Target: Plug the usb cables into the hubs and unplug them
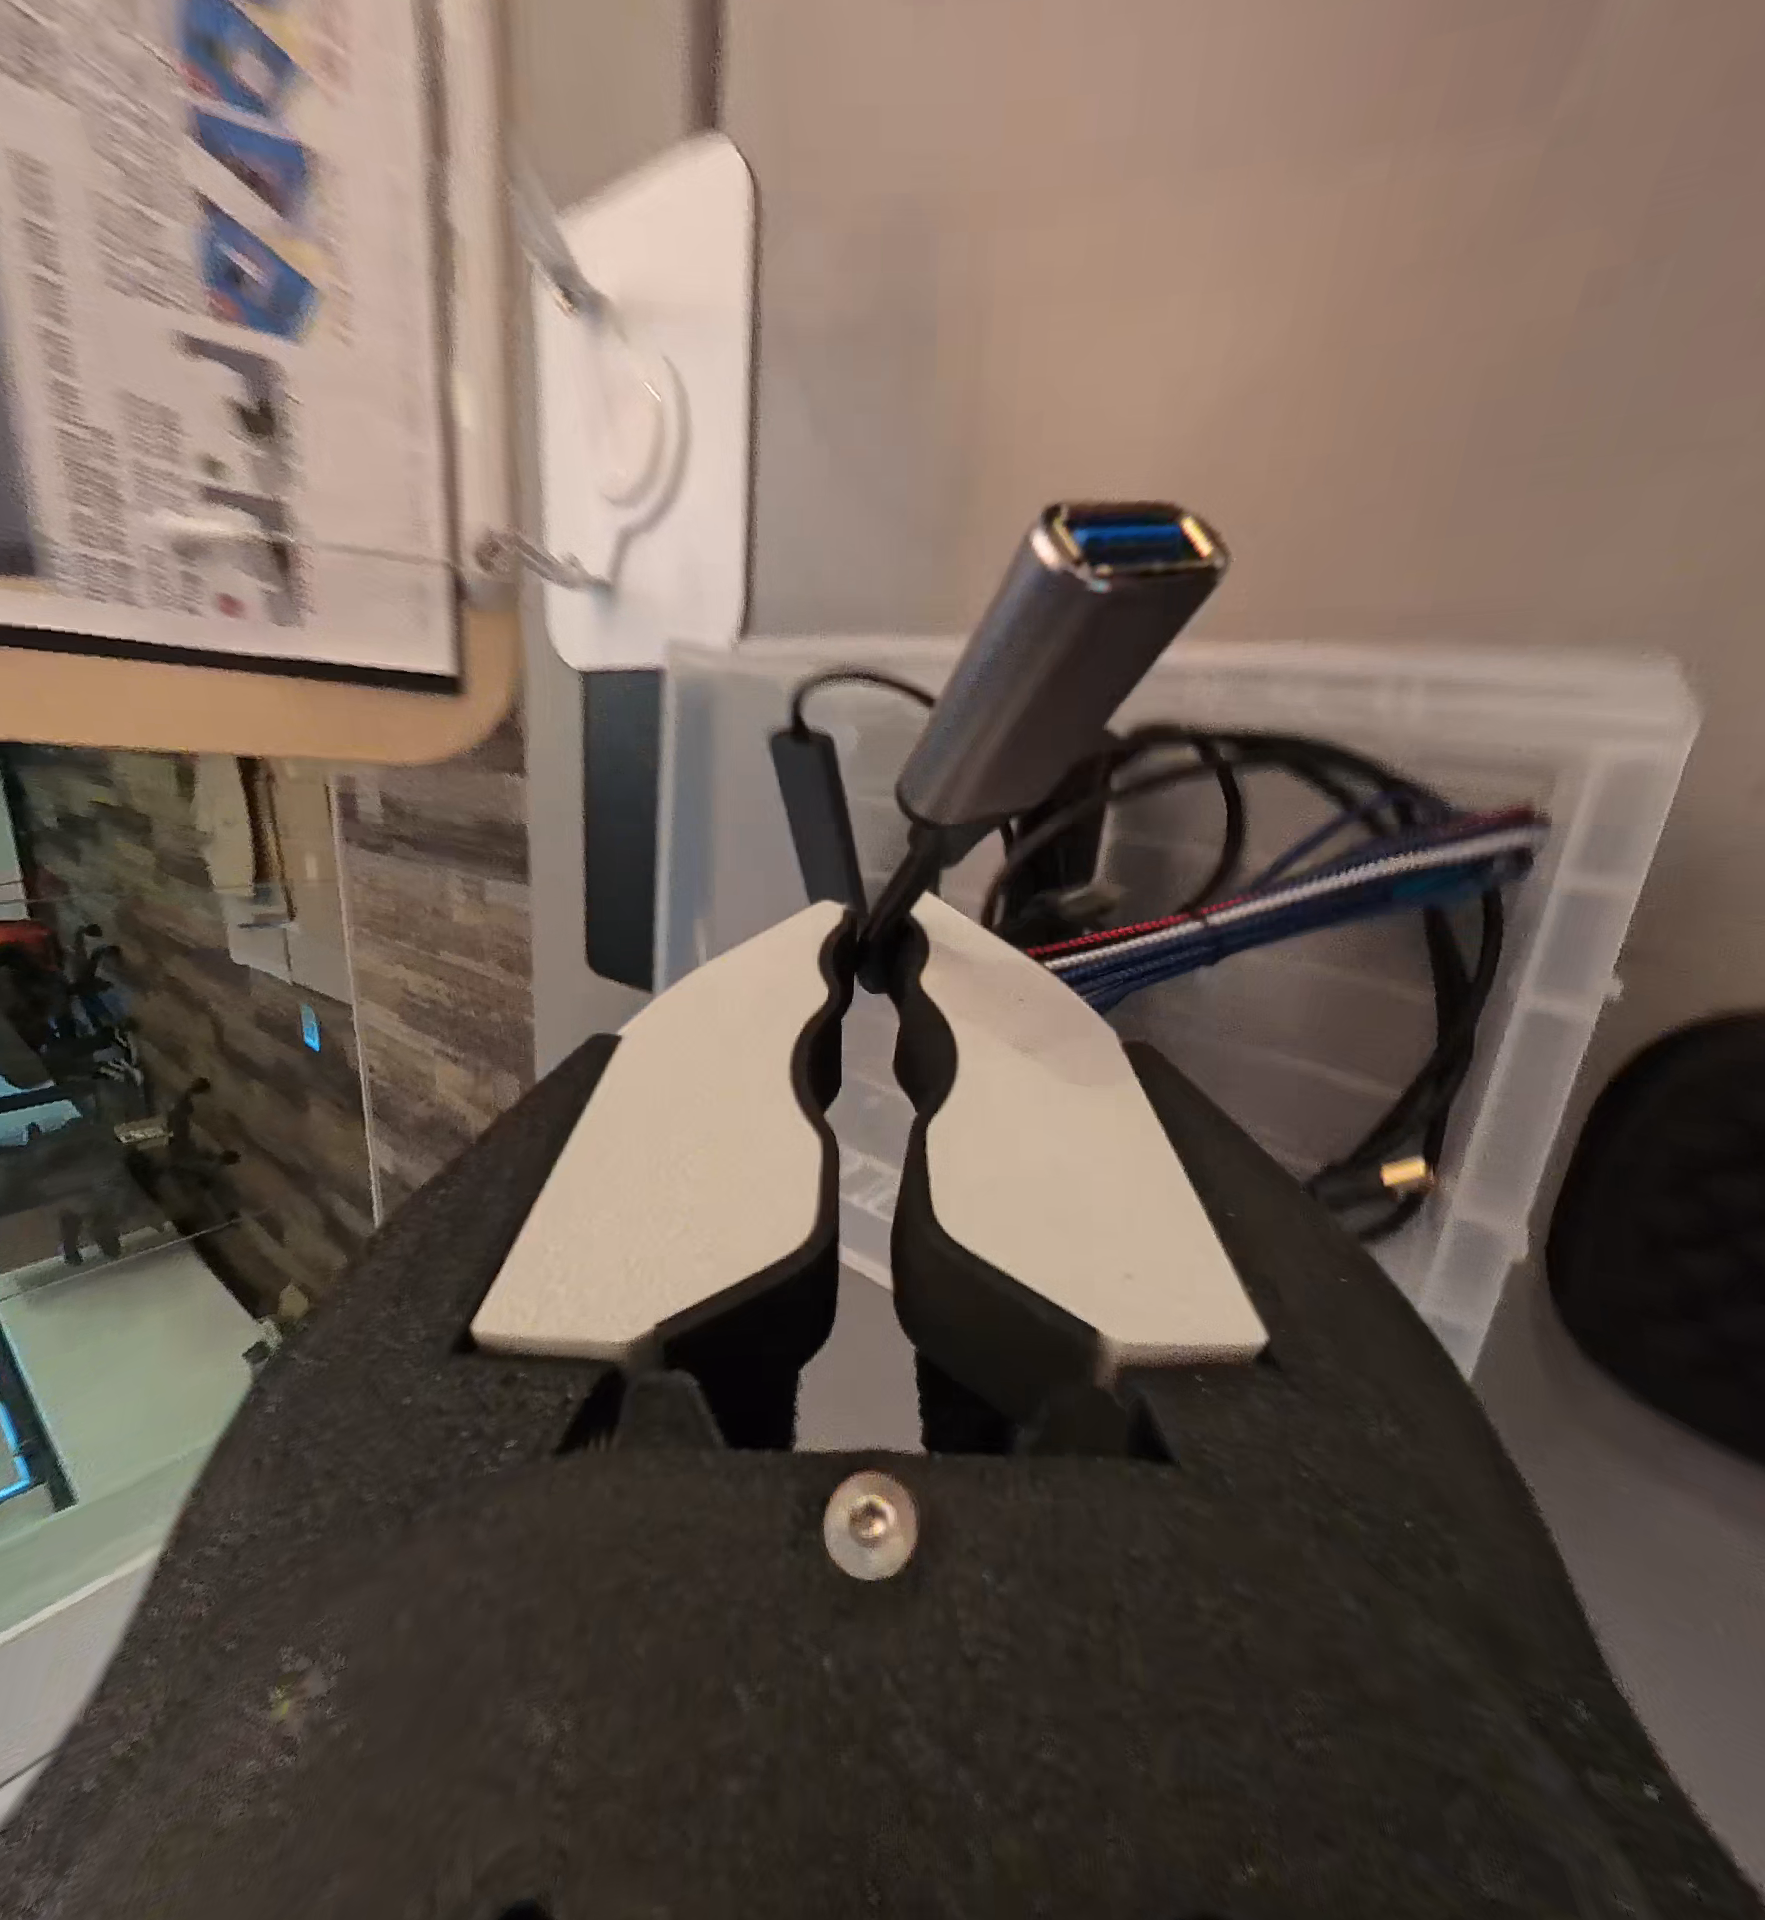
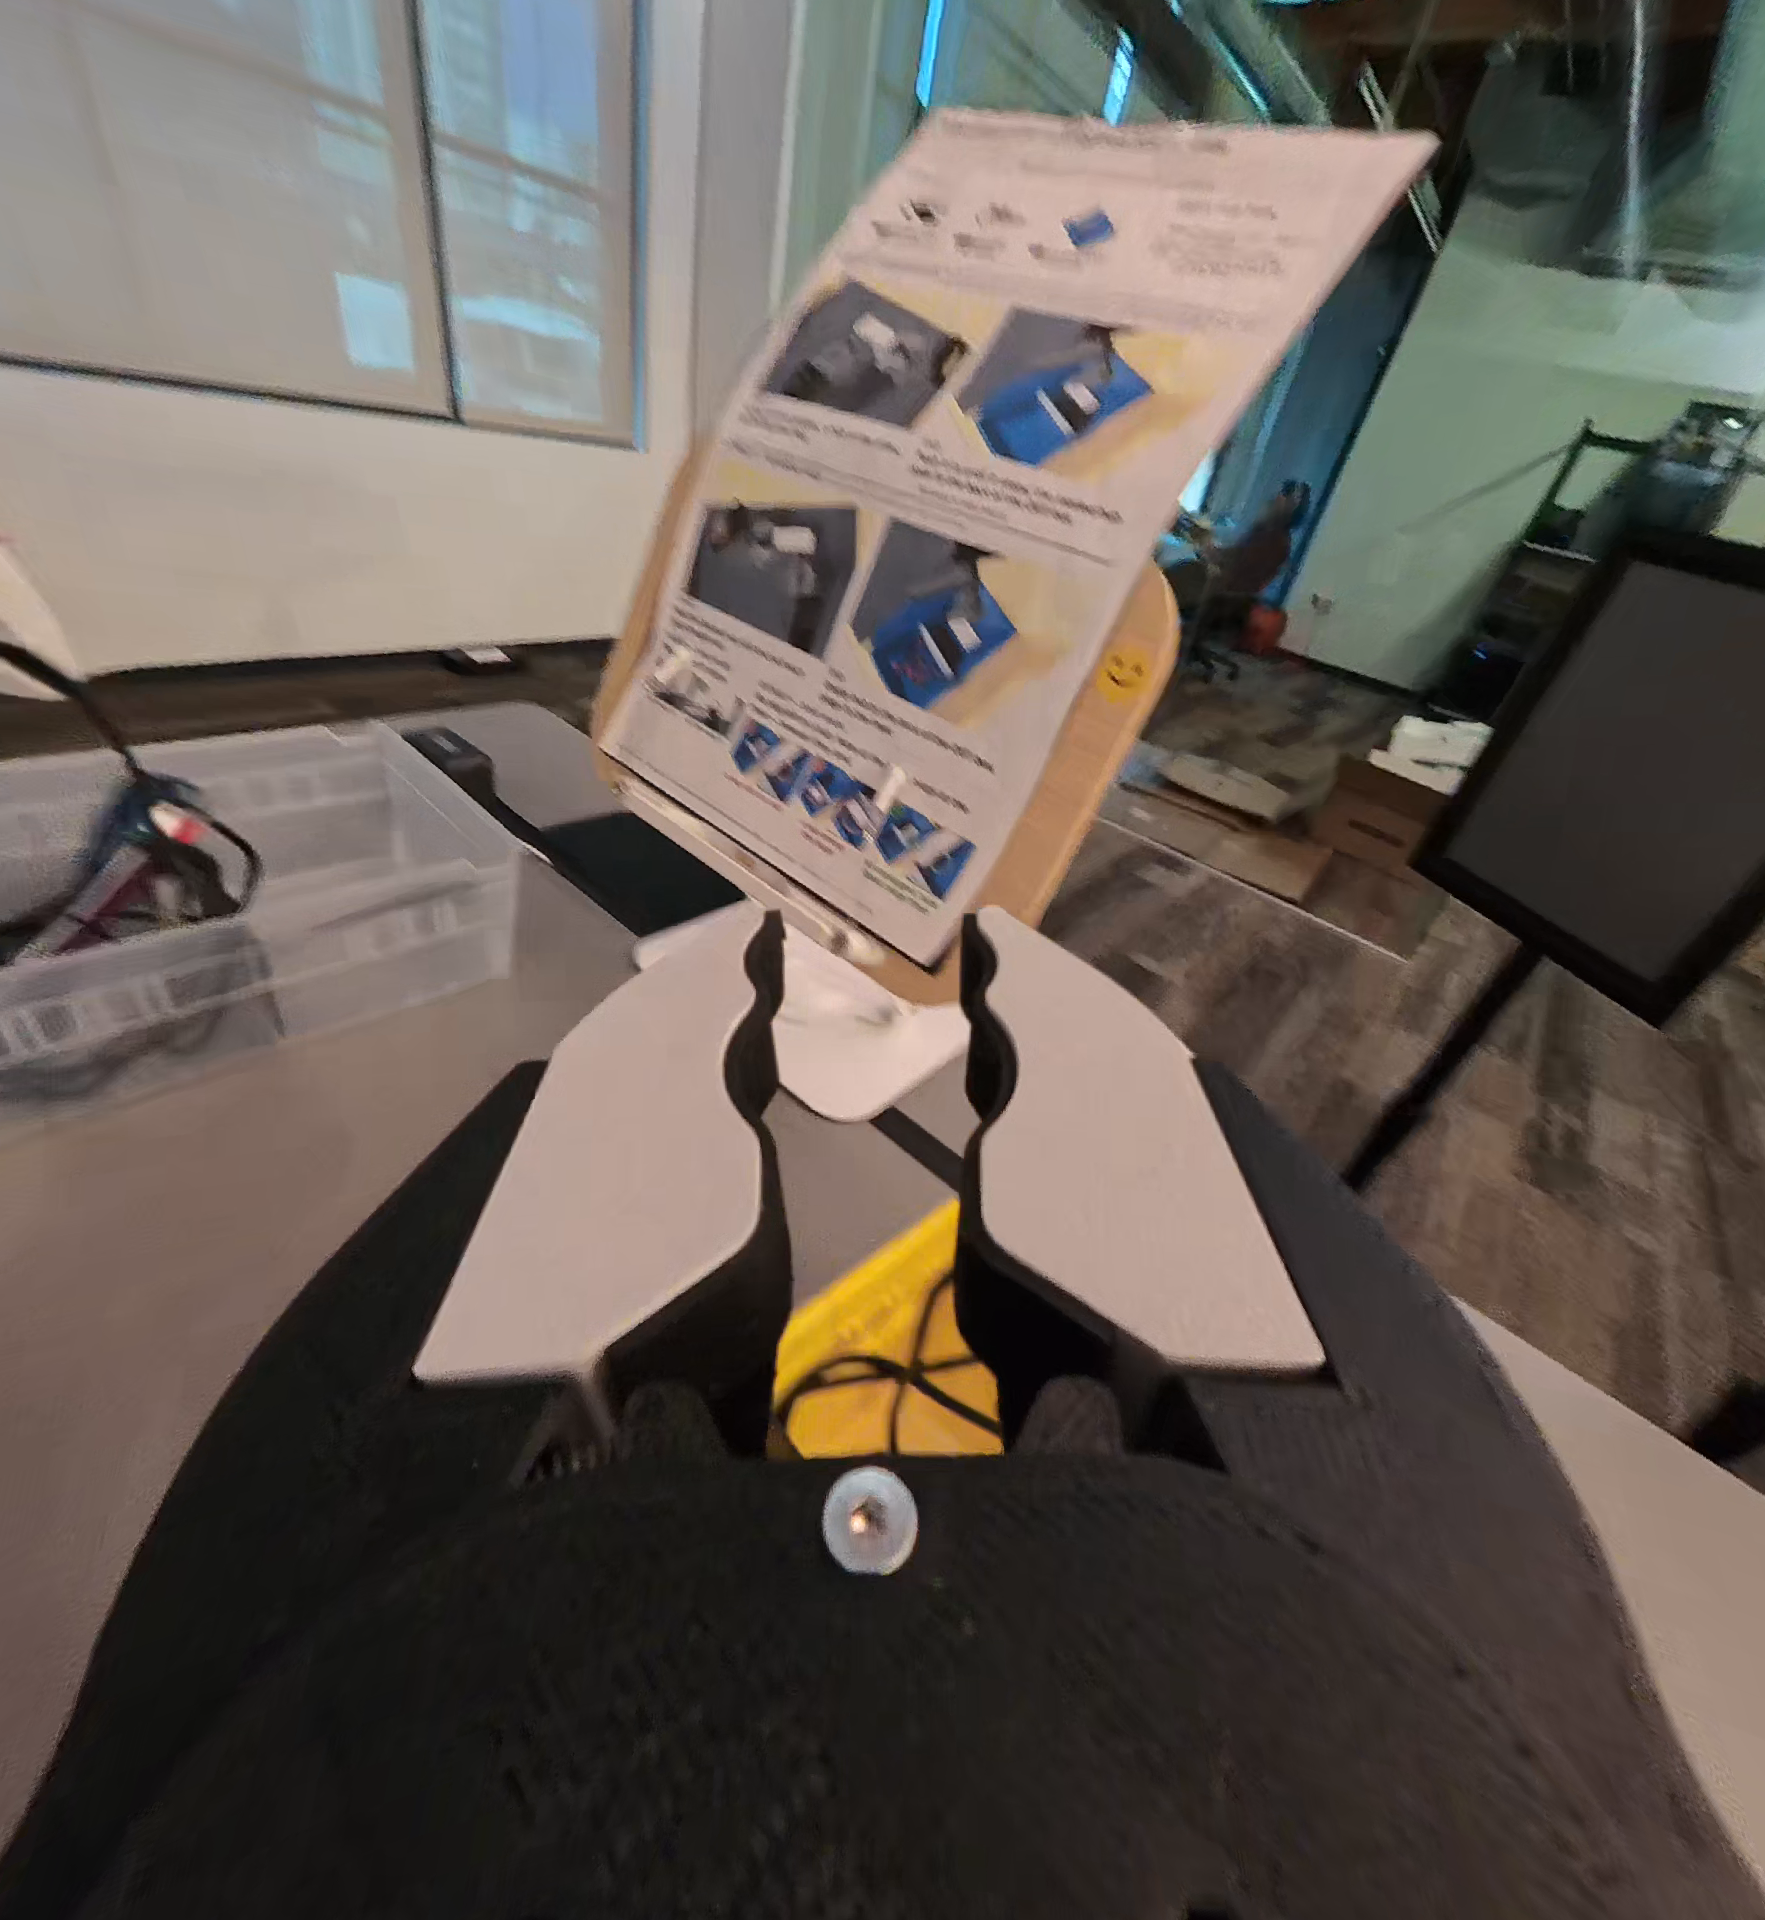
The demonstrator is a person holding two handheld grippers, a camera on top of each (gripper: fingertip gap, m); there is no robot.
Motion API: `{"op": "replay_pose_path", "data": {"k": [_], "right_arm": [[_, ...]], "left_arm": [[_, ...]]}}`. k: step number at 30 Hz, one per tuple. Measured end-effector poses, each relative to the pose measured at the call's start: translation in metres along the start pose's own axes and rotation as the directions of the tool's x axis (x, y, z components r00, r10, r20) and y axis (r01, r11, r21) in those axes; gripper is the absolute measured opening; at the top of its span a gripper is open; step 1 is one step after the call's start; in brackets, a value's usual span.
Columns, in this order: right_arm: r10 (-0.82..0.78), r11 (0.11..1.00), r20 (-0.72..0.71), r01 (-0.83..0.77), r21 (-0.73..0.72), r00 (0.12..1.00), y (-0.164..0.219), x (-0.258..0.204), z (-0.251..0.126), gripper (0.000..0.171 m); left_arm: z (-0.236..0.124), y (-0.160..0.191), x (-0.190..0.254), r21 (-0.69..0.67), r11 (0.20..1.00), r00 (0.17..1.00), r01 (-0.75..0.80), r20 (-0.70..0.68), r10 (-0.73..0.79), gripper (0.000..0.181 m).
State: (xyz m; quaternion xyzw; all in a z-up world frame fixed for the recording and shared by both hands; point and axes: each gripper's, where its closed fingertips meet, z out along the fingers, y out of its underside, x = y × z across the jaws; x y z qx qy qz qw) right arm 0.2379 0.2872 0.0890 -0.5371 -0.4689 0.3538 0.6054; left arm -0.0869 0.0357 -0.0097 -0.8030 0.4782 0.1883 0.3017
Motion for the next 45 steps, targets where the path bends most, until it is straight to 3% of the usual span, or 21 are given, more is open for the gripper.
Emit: {"op": "replay_pose_path", "data": {"k": [7, 10, 13, 16, 19, 23, 24, 25, 29, 33, 37, 39, 41, 43, 45], "right_arm": [[-0.030, 0.998, 0.234, 0.016, 0.063, 0.972, -0.026, -0.085, 0.028, 0.034], [-0.030, 0.992, 0.415, -0.023, 0.123, 0.909, -0.045, -0.146, 0.033, 0.035], [0.000, 0.978, 0.548, -0.114, 0.176, 0.837, -0.062, -0.202, 0.033, 0.037], [0.042, 0.975, 0.575, -0.160, 0.156, 0.817, -0.062, -0.243, 0.042, 0.042], [0.101, 0.977, 0.487, -0.179, 0.116, 0.868, -0.049, -0.251, 0.059, 0.044], [0.228, 0.958, 0.438, -0.281, 0.060, 0.870, -0.034, -0.240, 0.074, 0.047], [0.245, 0.951, 0.466, -0.304, 0.054, 0.850, -0.033, -0.241, 0.075, 0.040], [0.253, 0.951, 0.505, -0.309, 0.027, 0.825, -0.029, -0.244, 0.075, 0.013], [0.396, 0.913, 0.550, -0.380, -0.149, 0.735, -0.008, -0.229, 0.081, 0.009], [0.604, 0.796, 0.517, -0.429, -0.427, 0.607, 0.033, -0.216, 0.091, 0.009], [0.760, 0.625, 0.437, -0.356, -0.695, 0.481, 0.093, -0.231, 0.097, 0.010], [0.766, 0.582, 0.368, -0.327, -0.744, 0.527, 0.125, -0.232, 0.106, 0.009], [0.717, 0.560, 0.298, -0.266, -0.785, 0.630, 0.160, -0.228, 0.112, 0.010], [0.653, 0.554, 0.263, -0.211, -0.805, 0.710, 0.186, -0.225, 0.117, 0.010], [0.644, 0.540, 0.246, -0.202, -0.817, 0.725, 0.197, -0.225, 0.121, 0.012]], "left_arm": [[-0.032, -0.050, -0.039, 0.143, 0.975, 0.978, 0.168, 0.096, -0.183, 0.004], [-0.036, -0.064, -0.044, 0.113, 0.972, 0.967, 0.207, 0.126, -0.221, 0.004], [-0.032, -0.076, -0.038, -0.001, 0.962, 0.953, 0.274, 0.135, -0.271, 0.004], [-0.023, -0.097, -0.026, -0.104, 0.952, 0.947, 0.289, 0.176, -0.269, 0.004], [-0.011, -0.122, -0.013, -0.131, 0.941, 0.943, 0.311, 0.169, -0.288, 0.004], [0.006, -0.141, 0.005, -0.182, 0.943, 0.956, 0.278, 0.147, -0.254, 0.004], [0.010, -0.143, 0.009, -0.197, 0.941, 0.958, 0.275, 0.134, -0.252, 0.004], [0.014, -0.146, 0.016, -0.199, 0.944, 0.963, 0.265, 0.097, -0.250, 0.004], [0.019, -0.146, 0.036, -0.152, 0.956, 0.965, 0.252, -0.031, -0.260, 0.006], [0.006, -0.122, 0.008, -0.024, 0.902, 0.901, 0.430, -0.054, -0.431, 0.010], [0.030, -0.037, -0.028, -0.170, 0.825, 0.839, 0.540, 0.033, -0.542, 0.020], [0.056, -0.002, -0.032, -0.240, 0.832, 0.860, 0.500, 0.024, -0.510, 0.022], [0.083, 0.024, -0.028, -0.275, 0.882, 0.914, 0.383, -0.026, -0.405, 0.020], [0.104, 0.040, -0.026, -0.290, 0.935, 0.973, 0.205, -0.047, -0.228, 0.017], [0.122, 0.047, -0.031, -0.270, 0.962, 0.999, 0.035, -0.027, -0.044, 0.018]]}}
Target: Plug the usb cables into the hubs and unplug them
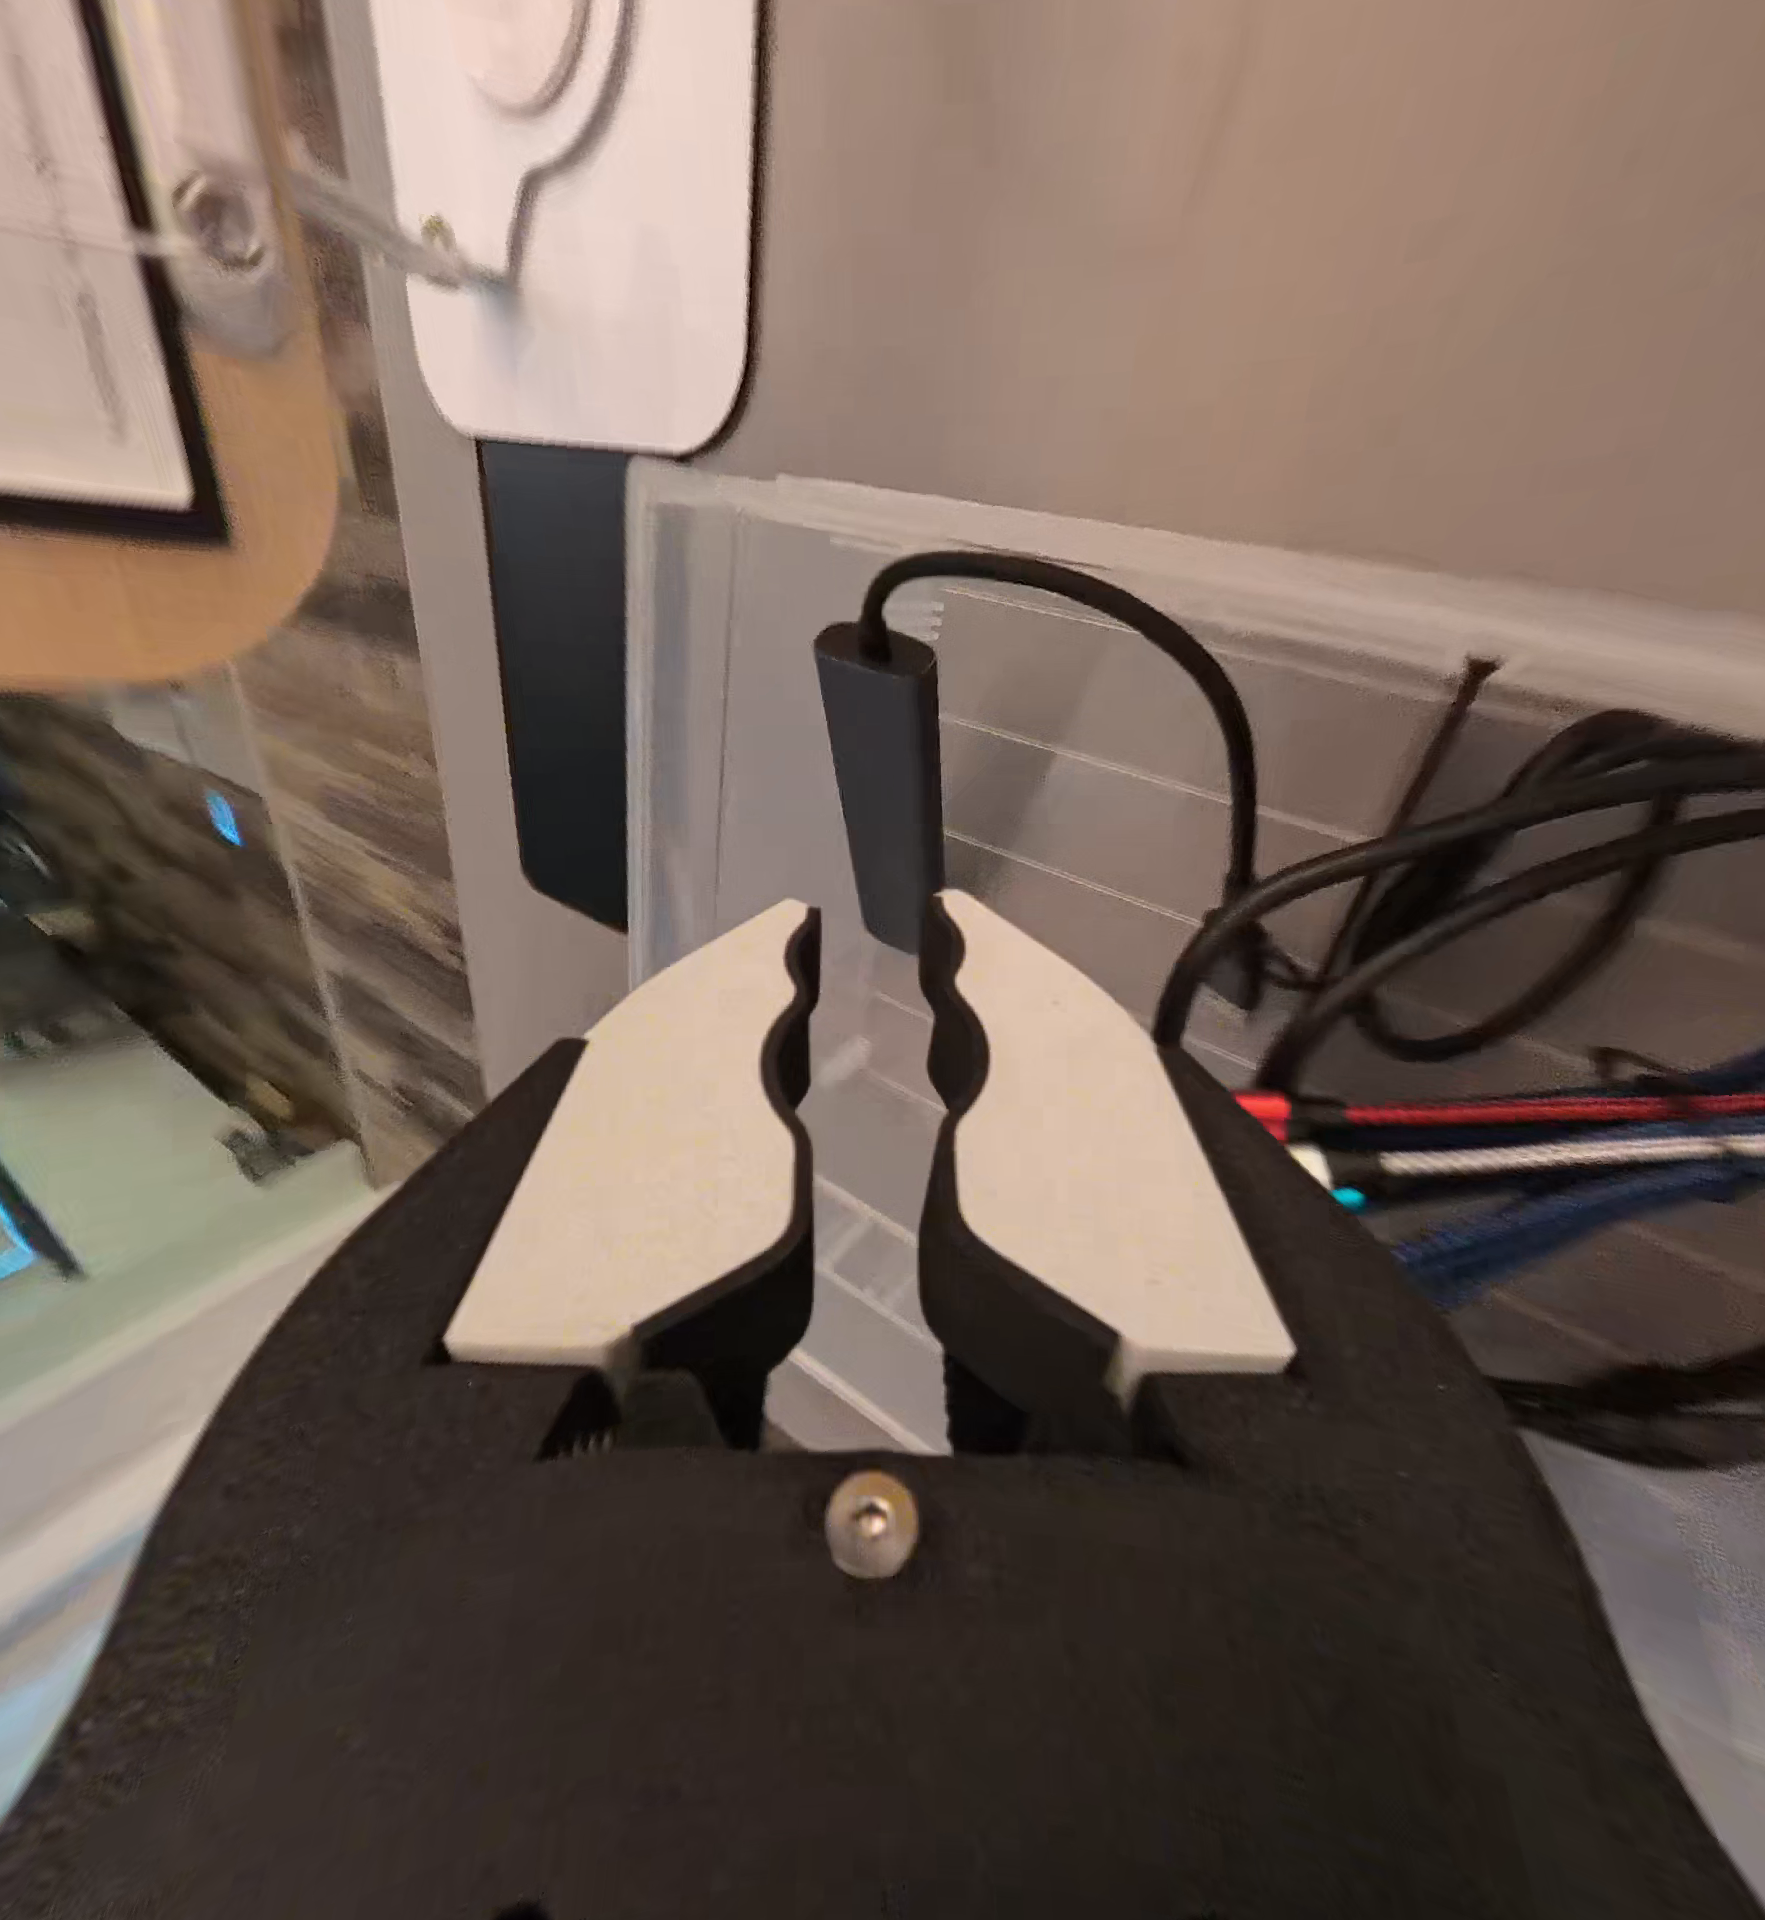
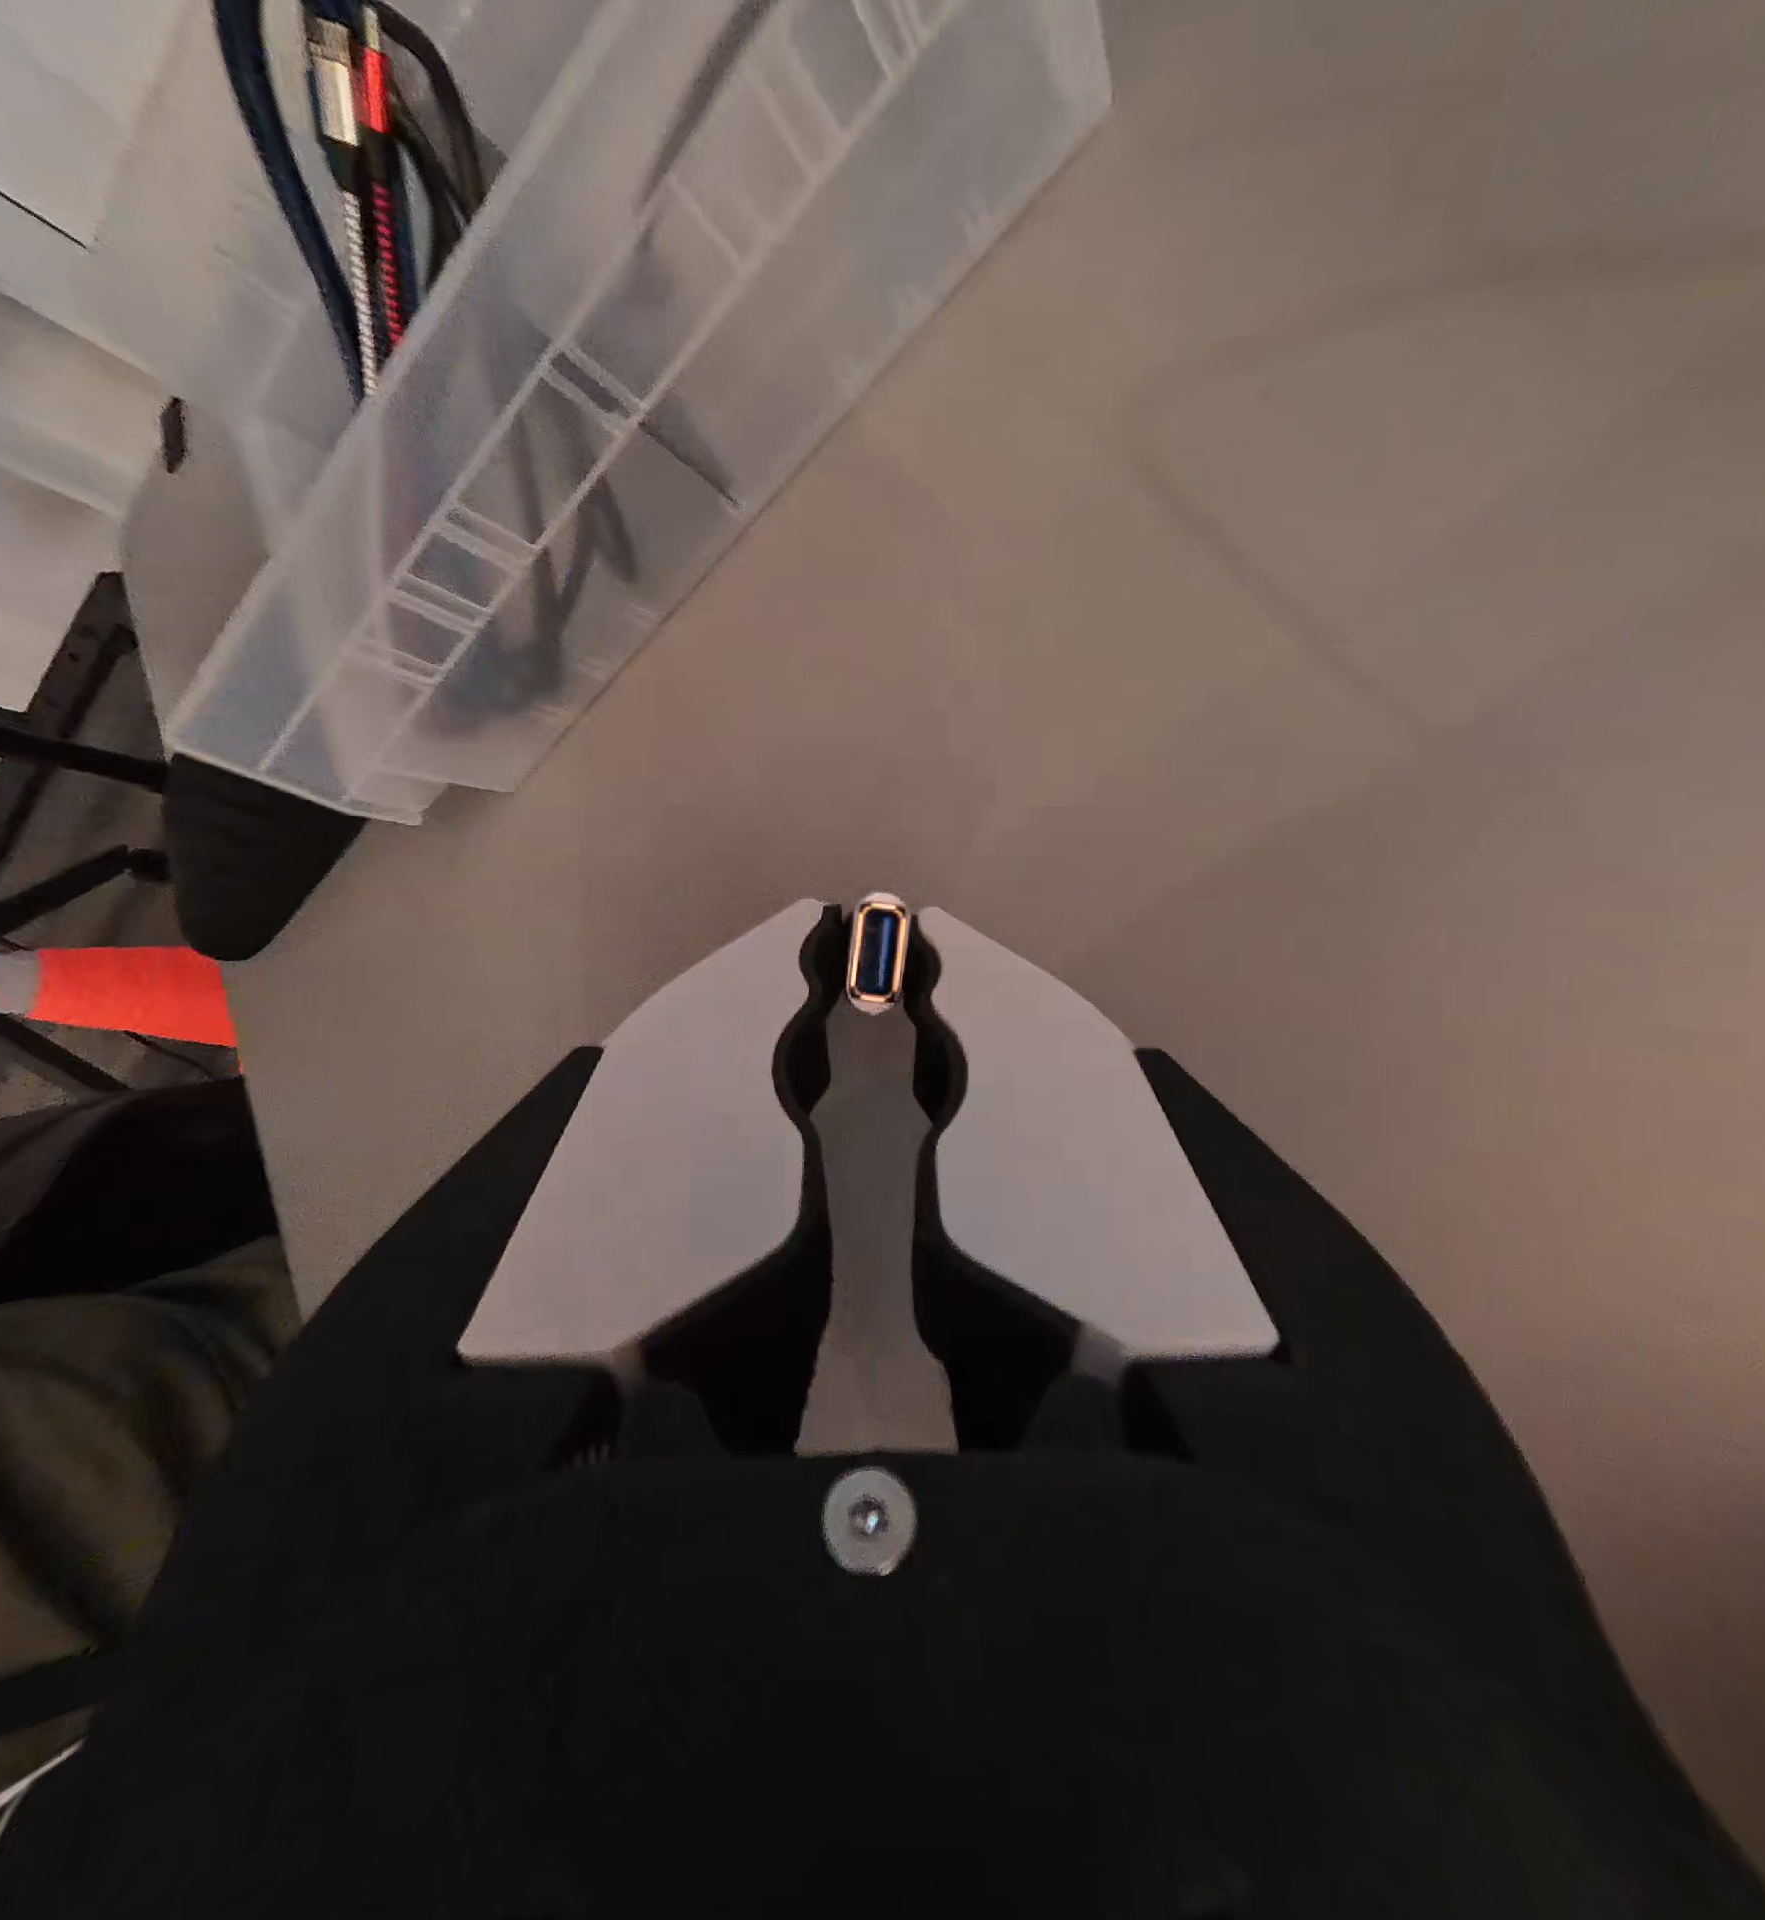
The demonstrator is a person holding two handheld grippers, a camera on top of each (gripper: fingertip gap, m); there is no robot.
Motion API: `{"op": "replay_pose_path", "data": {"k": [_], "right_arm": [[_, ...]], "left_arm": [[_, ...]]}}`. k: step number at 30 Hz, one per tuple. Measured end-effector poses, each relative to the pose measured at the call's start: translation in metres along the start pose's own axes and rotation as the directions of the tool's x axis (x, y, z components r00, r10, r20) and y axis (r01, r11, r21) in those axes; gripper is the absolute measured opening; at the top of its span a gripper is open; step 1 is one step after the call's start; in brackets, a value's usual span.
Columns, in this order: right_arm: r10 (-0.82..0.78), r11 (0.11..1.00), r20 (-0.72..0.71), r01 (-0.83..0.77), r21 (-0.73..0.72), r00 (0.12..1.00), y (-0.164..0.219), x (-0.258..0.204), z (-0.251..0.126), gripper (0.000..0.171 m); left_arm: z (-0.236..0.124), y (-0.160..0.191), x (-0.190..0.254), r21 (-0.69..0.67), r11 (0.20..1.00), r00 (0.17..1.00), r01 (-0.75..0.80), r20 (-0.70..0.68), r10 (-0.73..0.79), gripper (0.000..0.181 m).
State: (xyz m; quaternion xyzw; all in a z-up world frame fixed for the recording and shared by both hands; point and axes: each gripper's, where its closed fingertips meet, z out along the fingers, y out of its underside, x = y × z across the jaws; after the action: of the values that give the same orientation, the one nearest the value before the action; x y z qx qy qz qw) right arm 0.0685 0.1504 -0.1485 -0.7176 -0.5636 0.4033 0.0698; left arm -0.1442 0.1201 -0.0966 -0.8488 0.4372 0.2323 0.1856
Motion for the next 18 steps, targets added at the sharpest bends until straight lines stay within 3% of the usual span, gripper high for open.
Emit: {"op": "replay_pose_path", "data": {"k": [3, 7, 11, 14, 18], "right_arm": [[-0.001, 1.000, -0.055, 0.000, -0.024, 0.999, 0.003, 0.016, 0.004, 0.018], [-0.033, 0.999, -0.171, 0.035, 0.004, 0.985, -0.004, 0.029, -0.002, 0.031], [-0.091, 0.994, -0.186, 0.101, 0.044, 0.978, -0.015, 0.013, -0.007, 0.035], [-0.126, 0.990, -0.176, 0.136, 0.045, 0.976, -0.017, 0.003, -0.007, 0.035], [-0.144, 0.987, -0.156, 0.153, 0.048, 0.977, -0.018, -0.006, -0.008, 0.034]], "left_arm": [[0.028, 0.003, 0.000, 0.000, 0.995, 0.995, -0.101, -0.012, 0.101, 0.027], [0.049, -0.001, 0.000, 0.072, 0.994, 0.992, -0.081, -0.092, 0.088, 0.040], [0.055, 0.001, 0.004, 0.080, 0.994, 0.972, -0.080, -0.216, 0.095, 0.033], [0.067, 0.006, -0.001, 0.072, 0.984, 0.974, -0.165, -0.144, 0.174, 0.032], [0.083, 0.011, 0.010, 0.077, 0.987, 0.975, -0.144, -0.159, 0.155, 0.039]]}}
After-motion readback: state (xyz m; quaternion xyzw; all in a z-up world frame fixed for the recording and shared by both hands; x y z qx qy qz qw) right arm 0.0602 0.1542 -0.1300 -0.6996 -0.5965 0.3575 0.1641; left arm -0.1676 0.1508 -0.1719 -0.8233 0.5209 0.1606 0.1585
